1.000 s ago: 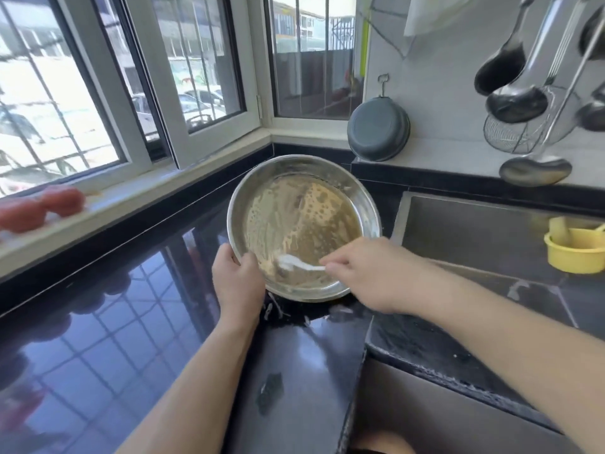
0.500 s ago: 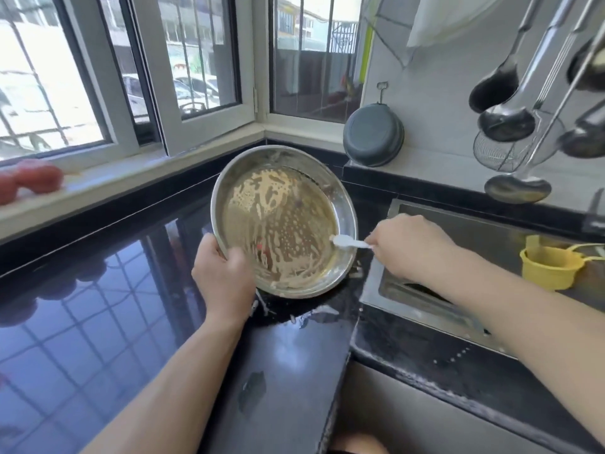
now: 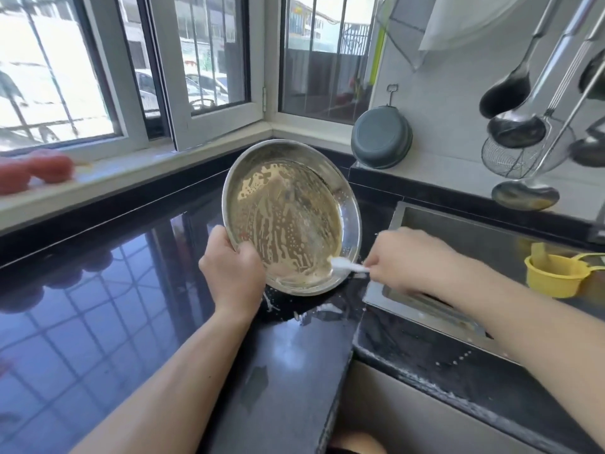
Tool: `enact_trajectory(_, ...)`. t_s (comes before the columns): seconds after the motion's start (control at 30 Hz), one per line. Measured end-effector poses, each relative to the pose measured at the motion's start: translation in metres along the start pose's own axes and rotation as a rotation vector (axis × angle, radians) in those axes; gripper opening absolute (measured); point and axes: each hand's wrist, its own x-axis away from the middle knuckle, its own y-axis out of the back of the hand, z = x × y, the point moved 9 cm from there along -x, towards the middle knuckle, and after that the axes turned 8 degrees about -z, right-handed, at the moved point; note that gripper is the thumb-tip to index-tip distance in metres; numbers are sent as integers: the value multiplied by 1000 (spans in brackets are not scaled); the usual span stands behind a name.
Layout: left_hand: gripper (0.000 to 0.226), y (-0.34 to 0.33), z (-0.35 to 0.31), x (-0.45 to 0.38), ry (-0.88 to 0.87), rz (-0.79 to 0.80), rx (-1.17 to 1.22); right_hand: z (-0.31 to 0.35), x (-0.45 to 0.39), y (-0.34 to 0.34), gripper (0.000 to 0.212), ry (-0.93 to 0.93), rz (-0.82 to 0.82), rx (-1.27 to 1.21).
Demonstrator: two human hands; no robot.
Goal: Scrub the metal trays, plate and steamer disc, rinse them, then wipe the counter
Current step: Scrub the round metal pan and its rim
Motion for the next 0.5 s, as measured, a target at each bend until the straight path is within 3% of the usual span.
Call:
enact_trajectory(0.1, 17, 0, -4, 3, -11, 3, -19, -15, -22, 5, 29, -71, -128, 53)
enact_trajectory(0.33, 11, 2, 1, 1, 41, -5, -42, 47, 2, -17, 22, 112, 235, -240)
enact_trajectory(0.4, 9, 3, 1, 2, 34, 2, -60, 47, -2, -13, 26, 89, 241, -285)
enact_trajectory(0.5, 9, 4, 1, 2, 41, 1, -62, 23, -18, -5, 19, 11, 186, -67)
